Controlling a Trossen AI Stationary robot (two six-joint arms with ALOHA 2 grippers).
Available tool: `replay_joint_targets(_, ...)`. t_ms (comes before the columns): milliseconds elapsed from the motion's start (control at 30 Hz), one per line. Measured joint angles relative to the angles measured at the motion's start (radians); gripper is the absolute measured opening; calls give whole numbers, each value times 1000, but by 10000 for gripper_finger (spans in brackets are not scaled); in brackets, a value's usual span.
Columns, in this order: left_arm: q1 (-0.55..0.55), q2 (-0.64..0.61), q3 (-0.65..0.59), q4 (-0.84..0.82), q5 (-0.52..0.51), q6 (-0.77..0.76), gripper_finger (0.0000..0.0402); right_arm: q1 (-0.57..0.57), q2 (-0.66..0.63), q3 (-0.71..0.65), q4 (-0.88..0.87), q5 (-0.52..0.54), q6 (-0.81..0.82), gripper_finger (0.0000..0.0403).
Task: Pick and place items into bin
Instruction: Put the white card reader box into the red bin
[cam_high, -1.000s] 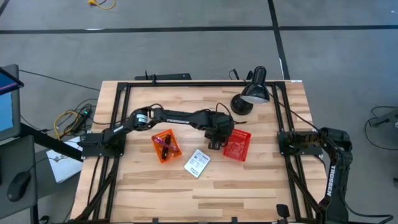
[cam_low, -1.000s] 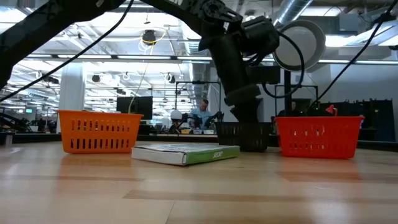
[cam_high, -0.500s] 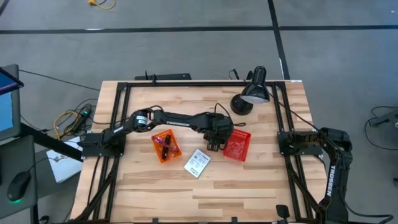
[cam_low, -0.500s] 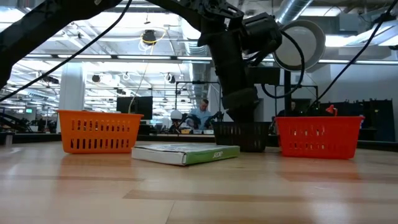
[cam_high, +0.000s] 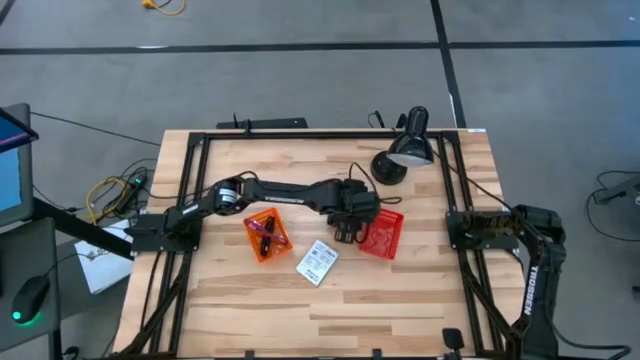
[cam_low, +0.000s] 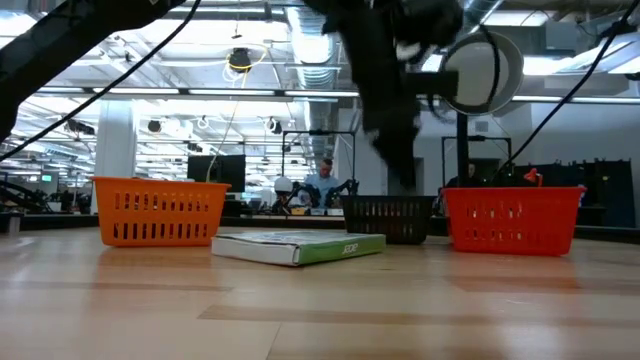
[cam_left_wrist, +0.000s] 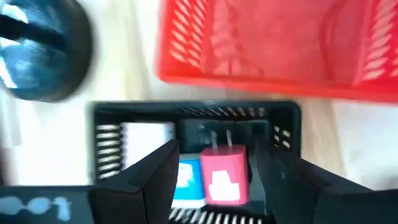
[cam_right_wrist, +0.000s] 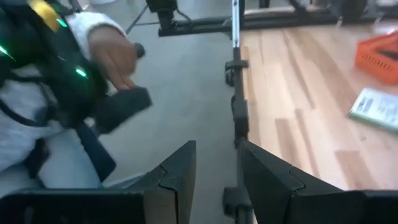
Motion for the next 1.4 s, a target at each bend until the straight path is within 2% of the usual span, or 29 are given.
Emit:
replay_joint_targets(133,1,-5,155,-126,-1,-23,202,-27,-1,0,15,52,-30,121)
replay_joint_targets(233,-9,-96,98,-114,-7,-24,202,-57,-1,0,34,75,-32,121)
replay_joint_targets(400,-53,-230,111,-247,-5,-120,201,-127,-1,0,33,62,-32,121)
replay_joint_targets(533,-109,-316,108,-348,-6,-197,201,-197,-1,0,34,10,-31,121)
replay_joint_targets(667,-181,-408,109,-449,-53,-281,201,-269,-1,0,28,1,-31,121)
replay_joint_targets(833,-275,-495,108,-580,-153,-518,201,-391,12,0,30,-131,-30,121)
replay_joint_targets(933,-340,-535,108,-612,-168,-660,201,-468,30,1,38,-225,5,120)
replay_joint_targets(1000,-387,-553,106,-608,-168,-716,201,-513,51,0,33,-249,31,120)
replay_joint_targets(1067,-430,-568,105,-608,-183,-757,201,-563,78,0,48,-252,39,121)
replay_joint_targets(1267,-549,-578,105,-611,-321,-826,201,-706,203,1,131,-275,39,120)
replay_joint_targets(1400,-603,-578,105,-610,-331,-826,201,-782,287,1,156,-327,62,112)
